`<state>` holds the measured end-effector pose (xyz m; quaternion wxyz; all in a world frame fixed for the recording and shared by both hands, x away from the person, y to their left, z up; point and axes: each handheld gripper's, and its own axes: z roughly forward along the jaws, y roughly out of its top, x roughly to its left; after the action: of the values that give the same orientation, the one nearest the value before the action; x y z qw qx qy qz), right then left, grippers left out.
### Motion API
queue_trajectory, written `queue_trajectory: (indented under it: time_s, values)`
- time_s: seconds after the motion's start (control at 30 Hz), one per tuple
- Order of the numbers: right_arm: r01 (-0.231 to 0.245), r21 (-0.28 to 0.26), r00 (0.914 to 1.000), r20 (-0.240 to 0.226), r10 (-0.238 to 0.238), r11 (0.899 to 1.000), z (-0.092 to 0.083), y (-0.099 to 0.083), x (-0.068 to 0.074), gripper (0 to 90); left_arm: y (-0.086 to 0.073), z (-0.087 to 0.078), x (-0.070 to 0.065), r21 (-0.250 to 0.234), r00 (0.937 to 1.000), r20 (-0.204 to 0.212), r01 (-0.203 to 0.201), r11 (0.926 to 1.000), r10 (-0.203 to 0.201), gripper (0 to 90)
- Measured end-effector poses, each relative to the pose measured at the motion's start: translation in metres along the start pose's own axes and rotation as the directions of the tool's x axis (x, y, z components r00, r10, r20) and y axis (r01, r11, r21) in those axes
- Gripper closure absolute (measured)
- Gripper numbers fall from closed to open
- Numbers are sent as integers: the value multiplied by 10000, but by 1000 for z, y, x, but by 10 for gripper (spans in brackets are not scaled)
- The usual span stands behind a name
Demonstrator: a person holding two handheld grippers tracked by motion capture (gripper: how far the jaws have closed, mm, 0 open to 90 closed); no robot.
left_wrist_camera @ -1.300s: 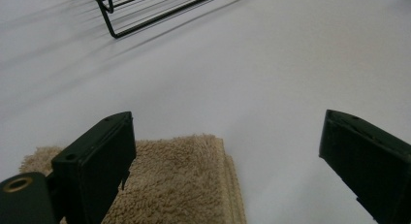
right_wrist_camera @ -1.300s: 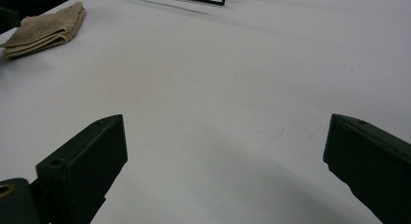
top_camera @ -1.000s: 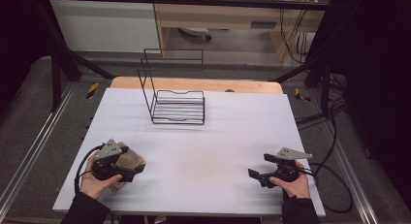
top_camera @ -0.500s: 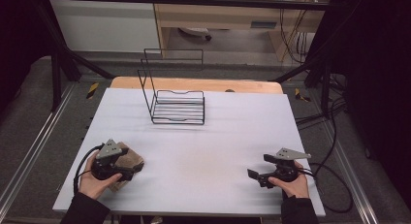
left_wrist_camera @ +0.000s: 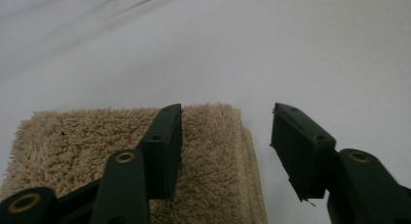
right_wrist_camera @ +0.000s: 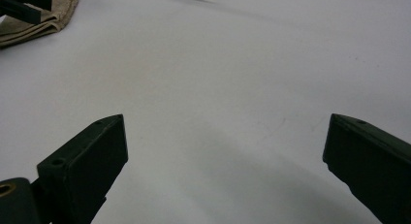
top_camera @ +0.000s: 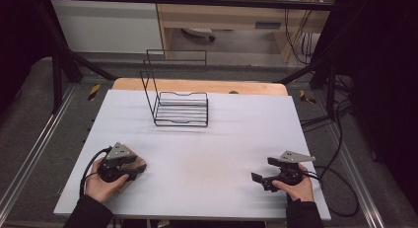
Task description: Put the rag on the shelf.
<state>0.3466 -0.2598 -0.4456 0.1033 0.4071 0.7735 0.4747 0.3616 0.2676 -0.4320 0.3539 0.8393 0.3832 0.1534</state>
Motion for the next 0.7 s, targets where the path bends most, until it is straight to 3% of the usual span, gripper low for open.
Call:
queue_trajectory:
  time_s: [0.4,0.7]
  values:
    - [-16,36,10000,46,15,10000,1,0,-1,27,1,9,-7,640,9973,-453,-546,9965,576,622]
    - [-76,23,9999,74,75,10000,0,0,0,29,4,13,-9,889,9965,-552,-575,9944,626,715]
